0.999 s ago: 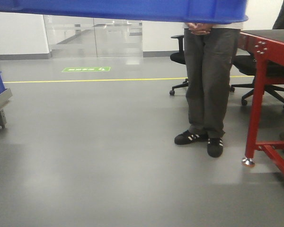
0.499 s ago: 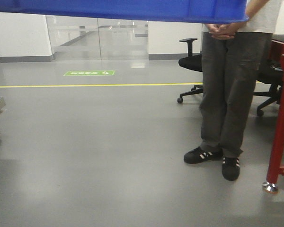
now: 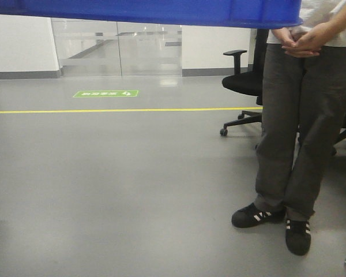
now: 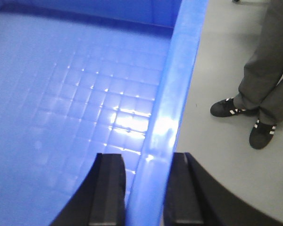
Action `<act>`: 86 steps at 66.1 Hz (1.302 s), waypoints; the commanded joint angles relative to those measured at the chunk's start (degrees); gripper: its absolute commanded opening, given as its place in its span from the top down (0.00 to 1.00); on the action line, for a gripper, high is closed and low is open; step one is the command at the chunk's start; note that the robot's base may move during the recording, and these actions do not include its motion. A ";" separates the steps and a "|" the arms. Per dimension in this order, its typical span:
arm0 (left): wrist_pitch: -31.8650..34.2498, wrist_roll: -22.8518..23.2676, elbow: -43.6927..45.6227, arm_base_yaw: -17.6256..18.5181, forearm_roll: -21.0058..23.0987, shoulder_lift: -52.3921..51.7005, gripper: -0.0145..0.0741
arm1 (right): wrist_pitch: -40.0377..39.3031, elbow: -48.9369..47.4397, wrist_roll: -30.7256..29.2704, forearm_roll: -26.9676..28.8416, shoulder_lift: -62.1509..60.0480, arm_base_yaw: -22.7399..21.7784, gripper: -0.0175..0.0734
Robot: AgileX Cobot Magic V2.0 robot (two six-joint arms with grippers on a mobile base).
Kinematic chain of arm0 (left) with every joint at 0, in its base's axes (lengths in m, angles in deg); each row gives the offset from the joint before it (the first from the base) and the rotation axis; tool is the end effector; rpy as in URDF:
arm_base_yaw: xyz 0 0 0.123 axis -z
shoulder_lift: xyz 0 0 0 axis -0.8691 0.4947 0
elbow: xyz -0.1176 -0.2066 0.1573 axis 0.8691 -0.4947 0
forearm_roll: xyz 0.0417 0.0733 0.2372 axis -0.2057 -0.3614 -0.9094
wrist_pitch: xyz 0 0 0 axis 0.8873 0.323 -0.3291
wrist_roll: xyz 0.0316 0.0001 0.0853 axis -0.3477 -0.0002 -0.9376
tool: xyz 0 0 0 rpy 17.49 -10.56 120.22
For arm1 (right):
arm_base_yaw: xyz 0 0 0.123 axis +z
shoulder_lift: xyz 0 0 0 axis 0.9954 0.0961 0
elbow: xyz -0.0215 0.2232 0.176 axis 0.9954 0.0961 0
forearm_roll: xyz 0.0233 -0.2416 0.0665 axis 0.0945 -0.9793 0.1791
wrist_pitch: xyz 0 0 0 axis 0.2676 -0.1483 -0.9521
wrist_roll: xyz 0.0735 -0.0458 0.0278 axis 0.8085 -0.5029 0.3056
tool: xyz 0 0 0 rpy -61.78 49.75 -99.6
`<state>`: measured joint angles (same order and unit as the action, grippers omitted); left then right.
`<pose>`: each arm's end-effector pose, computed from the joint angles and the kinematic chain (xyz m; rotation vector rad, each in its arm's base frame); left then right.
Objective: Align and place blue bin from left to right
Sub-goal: 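Drive across the floor carrying the blue bin in both grippers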
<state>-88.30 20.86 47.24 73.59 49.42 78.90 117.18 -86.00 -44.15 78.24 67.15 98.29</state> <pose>0.3726 -0.0833 0.4959 0.0950 2.1317 -0.1558 0.3450 0.0890 0.4851 -0.1104 2.2192 0.2744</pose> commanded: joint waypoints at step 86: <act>17.93 0.20 1.06 0.12 0.90 -1.66 0.96 | -3.67 -1.13 -1.80 -0.06 -1.40 0.01 0.88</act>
<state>-79.40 20.62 47.24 73.59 49.40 79.05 116.51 -86.00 -44.03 77.77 67.15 98.18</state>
